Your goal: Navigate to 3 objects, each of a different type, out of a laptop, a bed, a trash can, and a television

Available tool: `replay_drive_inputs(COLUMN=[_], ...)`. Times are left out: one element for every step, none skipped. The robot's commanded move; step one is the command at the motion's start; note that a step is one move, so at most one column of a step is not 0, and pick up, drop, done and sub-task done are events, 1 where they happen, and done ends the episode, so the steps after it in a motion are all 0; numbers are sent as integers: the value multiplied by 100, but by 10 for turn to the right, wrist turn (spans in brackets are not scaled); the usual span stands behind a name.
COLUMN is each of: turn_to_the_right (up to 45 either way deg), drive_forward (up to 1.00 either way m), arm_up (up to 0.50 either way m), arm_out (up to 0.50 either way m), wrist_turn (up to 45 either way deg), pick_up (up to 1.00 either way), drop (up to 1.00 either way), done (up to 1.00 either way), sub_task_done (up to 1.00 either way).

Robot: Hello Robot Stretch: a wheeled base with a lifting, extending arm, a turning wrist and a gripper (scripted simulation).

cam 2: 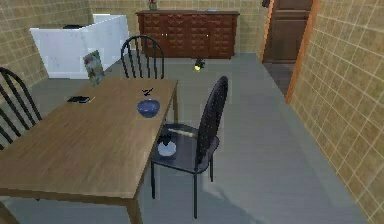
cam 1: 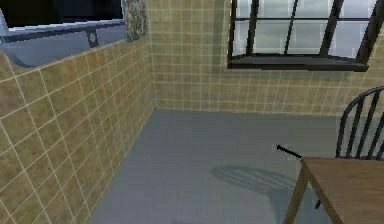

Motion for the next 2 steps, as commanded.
replay_drive_inputs(turn_to_the_right=[30, -420], drive_forward=[0, 0], arm_up=[0, 0], arm_out=[0, 0], wrist_turn=[0, 0], pick_up=[0, 0], drop=[0, 0], done=[0, 0], sub_task_done=[0, 0])
